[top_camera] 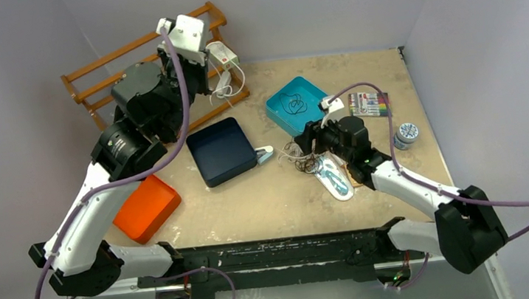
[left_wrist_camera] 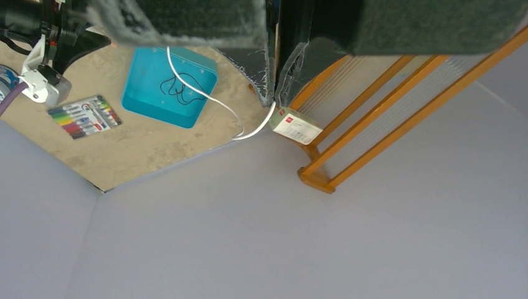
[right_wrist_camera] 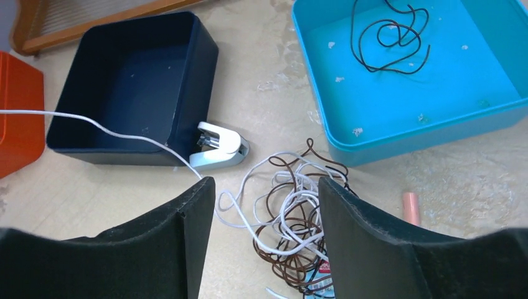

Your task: Untangle the cables

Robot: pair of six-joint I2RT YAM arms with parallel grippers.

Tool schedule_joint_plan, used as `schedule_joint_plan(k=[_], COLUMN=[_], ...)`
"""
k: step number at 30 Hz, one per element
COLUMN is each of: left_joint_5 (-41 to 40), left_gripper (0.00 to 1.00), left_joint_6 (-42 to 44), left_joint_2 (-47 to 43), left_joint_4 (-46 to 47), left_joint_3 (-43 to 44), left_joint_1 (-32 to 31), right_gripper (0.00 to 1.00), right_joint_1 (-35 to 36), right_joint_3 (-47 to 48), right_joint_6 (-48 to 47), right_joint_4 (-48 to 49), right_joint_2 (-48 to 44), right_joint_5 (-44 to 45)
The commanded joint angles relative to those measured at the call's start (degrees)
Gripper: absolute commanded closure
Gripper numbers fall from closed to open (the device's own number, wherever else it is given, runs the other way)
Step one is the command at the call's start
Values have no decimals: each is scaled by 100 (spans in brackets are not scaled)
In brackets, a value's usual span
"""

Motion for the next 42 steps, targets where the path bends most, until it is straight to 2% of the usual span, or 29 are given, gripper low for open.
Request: schedule_joint_plan(k=[1,7,16,19,23,28,31,36,42], left_joint_5=[552,586,593,585,534,408,296,171,84], left_gripper=[100,100,100,100,100,100,100,100,100], left_joint_6=[-175,-157,-141,-131,-106,-86,-123,-261,-378], left_joint_2=[124,138,118,107,65,-19,-107,-220,-219], left_joint_4=[288,292,272,262,244,273,352,492,692], left_joint_3=[120,161,174,182,143,-25,-254,-662,-1058], left_joint_1=[23,27,23,23,23,23,23,23,27], right_gripper=[35,24,25,31,43,82,100,100,100], right_joint_1=[-15,-11,-13,-11,-11,-11,-11,-16,-11], right_joint_3=[-120,-396,210,387,531,573,526,739,1428], right_joint_6=[-460,-1019,-1164,-1066,-942,-890,-839,-860,-861], right_joint_4=[143,1278,1749,1765,1729,1582,1373,464,-859], right_joint_2=[-249,-378,1263,1696,2032,1886,1391,337,-539], right_joint_5=[-464,-1390,-2190,-2060,-1702,-1687,-1479,-1014,-595])
